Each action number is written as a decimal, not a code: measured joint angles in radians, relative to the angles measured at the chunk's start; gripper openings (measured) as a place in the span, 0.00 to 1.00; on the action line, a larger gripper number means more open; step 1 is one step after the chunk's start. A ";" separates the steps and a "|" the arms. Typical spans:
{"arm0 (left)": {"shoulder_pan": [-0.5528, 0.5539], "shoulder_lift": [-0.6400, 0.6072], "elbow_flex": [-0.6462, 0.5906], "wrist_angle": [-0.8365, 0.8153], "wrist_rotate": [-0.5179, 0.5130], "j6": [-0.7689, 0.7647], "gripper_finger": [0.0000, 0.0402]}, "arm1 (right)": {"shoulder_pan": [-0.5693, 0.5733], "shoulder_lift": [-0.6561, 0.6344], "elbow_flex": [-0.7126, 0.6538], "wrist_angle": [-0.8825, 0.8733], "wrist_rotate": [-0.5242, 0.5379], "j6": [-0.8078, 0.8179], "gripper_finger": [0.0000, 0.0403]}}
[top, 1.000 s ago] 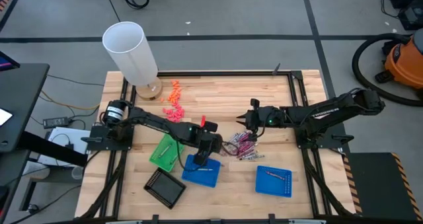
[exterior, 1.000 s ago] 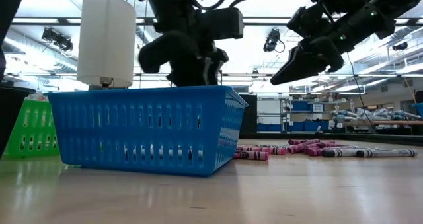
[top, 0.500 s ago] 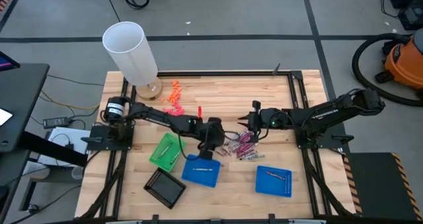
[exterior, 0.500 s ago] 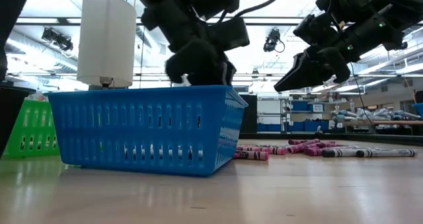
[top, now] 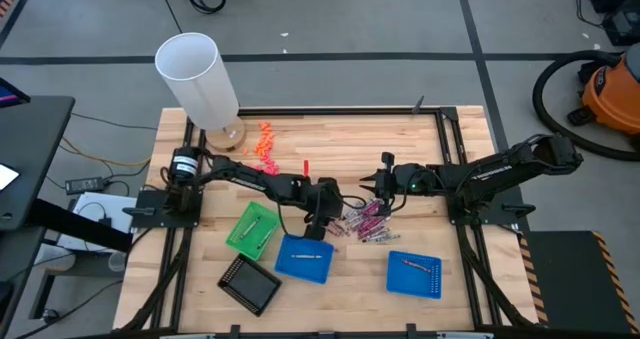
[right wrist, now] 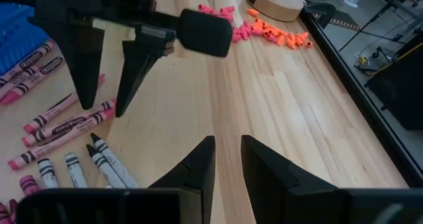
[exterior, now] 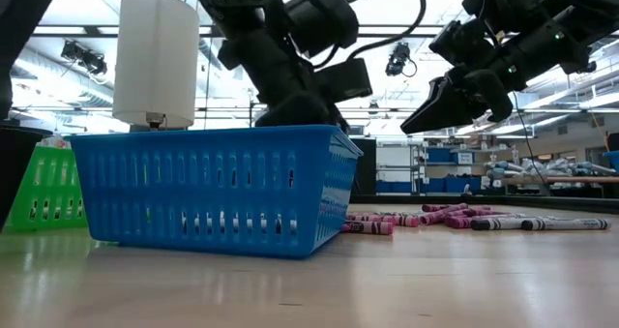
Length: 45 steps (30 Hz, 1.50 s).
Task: Sort crayons
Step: Put the pink crayon into the right blue basket
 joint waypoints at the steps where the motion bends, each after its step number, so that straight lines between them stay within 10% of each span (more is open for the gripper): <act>1: 0.000 0.003 0.000 0.004 0.000 0.000 0.35 | 0.000 0.000 0.000 -0.001 0.000 0.000 0.21; 45: 0.004 0.056 0.024 -0.013 0.015 0.052 0.35 | 0.001 0.000 0.001 0.005 -0.018 0.000 0.21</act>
